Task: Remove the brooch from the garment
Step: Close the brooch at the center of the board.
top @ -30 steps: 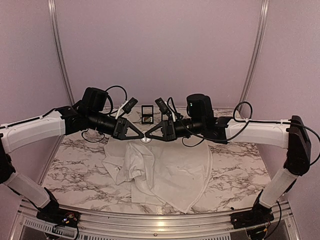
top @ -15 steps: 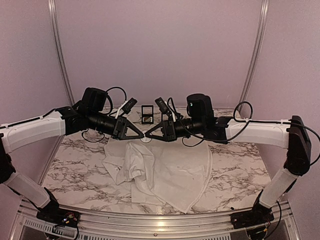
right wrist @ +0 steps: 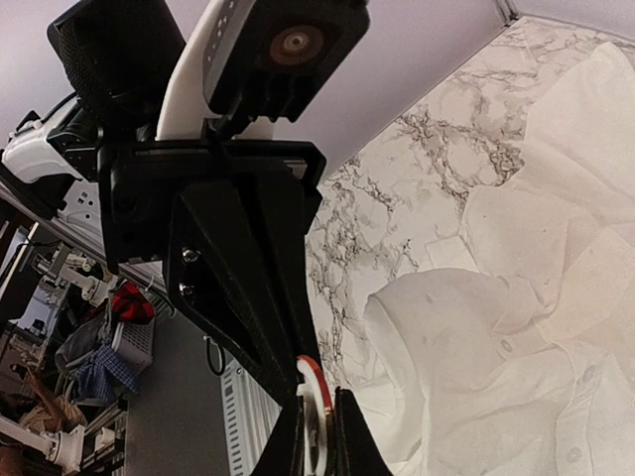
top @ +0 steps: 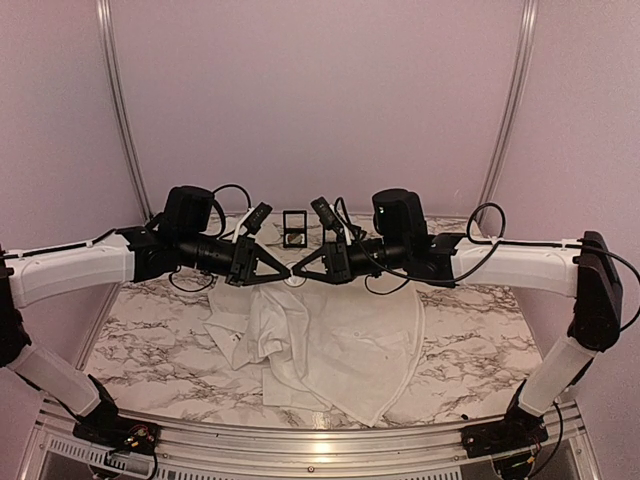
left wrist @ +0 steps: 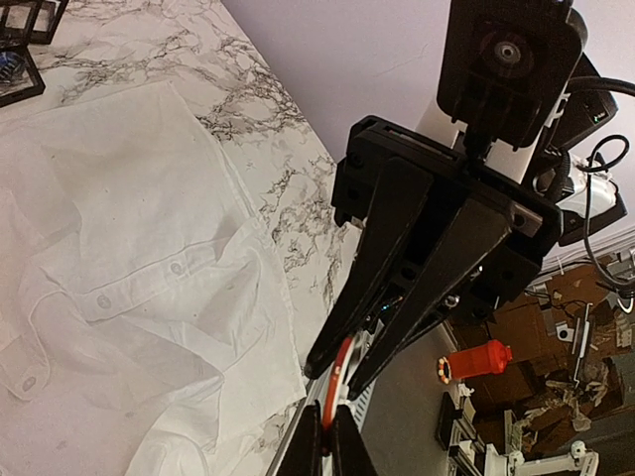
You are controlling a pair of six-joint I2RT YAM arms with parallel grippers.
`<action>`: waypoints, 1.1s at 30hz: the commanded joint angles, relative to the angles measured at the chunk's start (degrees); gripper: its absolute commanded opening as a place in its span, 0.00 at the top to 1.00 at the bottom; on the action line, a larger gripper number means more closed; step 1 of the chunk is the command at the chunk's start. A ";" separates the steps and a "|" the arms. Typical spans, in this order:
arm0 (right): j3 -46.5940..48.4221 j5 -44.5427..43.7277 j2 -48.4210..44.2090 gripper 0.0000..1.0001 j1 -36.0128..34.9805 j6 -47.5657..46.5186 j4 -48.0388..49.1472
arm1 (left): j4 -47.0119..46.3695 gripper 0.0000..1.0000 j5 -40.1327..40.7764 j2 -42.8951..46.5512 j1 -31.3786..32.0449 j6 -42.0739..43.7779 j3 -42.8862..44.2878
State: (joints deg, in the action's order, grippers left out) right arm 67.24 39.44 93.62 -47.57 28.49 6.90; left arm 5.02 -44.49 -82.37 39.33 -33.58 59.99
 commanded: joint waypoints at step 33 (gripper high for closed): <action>3.68 -5.78 1.90 0.92 -3.75 -2.64 -2.74 | -15.96 1.00 5.63 1.55 1.95 -12.25 -2.31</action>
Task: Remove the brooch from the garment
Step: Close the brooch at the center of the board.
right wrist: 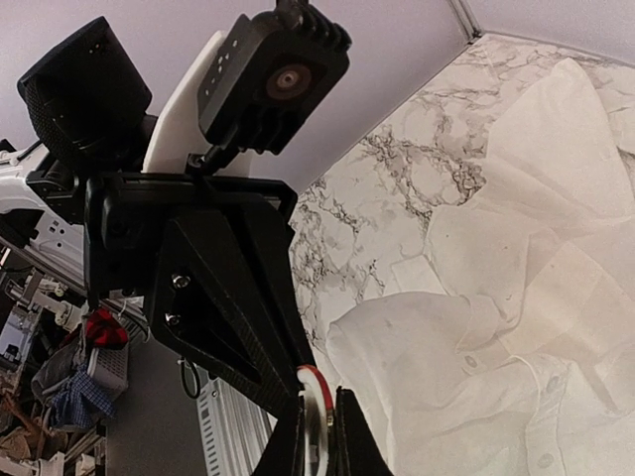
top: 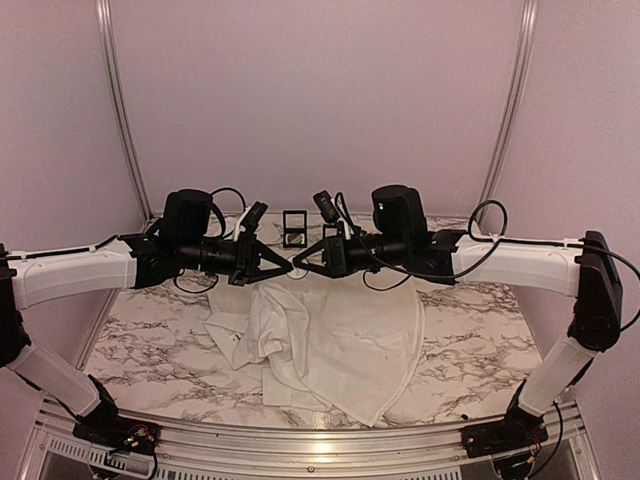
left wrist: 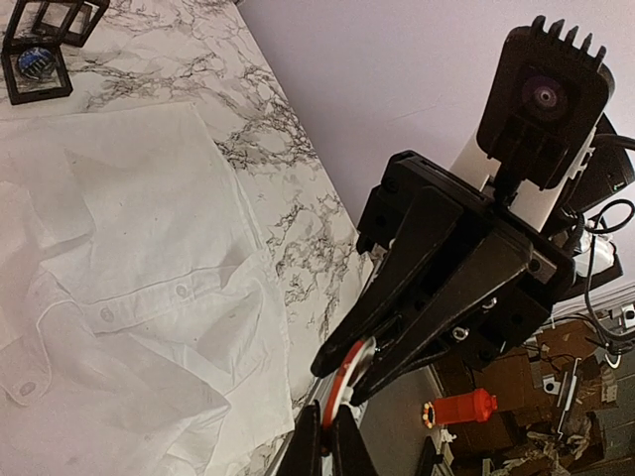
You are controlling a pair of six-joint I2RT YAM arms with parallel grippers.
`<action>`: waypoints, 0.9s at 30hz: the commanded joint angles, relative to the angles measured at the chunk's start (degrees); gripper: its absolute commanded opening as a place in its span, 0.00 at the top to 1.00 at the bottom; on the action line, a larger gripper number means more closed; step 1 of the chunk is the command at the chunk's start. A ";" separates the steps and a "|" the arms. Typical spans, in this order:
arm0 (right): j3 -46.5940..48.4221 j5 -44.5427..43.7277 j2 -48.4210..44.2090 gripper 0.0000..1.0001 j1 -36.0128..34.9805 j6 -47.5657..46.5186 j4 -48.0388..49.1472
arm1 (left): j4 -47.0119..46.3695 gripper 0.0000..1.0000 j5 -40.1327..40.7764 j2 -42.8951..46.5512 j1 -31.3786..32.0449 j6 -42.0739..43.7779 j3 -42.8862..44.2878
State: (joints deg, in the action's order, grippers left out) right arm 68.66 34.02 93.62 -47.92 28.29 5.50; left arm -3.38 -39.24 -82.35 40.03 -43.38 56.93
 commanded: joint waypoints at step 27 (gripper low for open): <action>1.98 0.88 -0.37 0.86 -1.87 0.66 -0.54 | 1.66 1.00 2.80 1.18 0.66 9.47 1.96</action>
State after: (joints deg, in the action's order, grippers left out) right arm 69.52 32.86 93.78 -48.23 27.94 4.62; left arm -2.76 -38.44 -82.06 39.92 -39.05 57.04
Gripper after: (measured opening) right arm 0.130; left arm 0.022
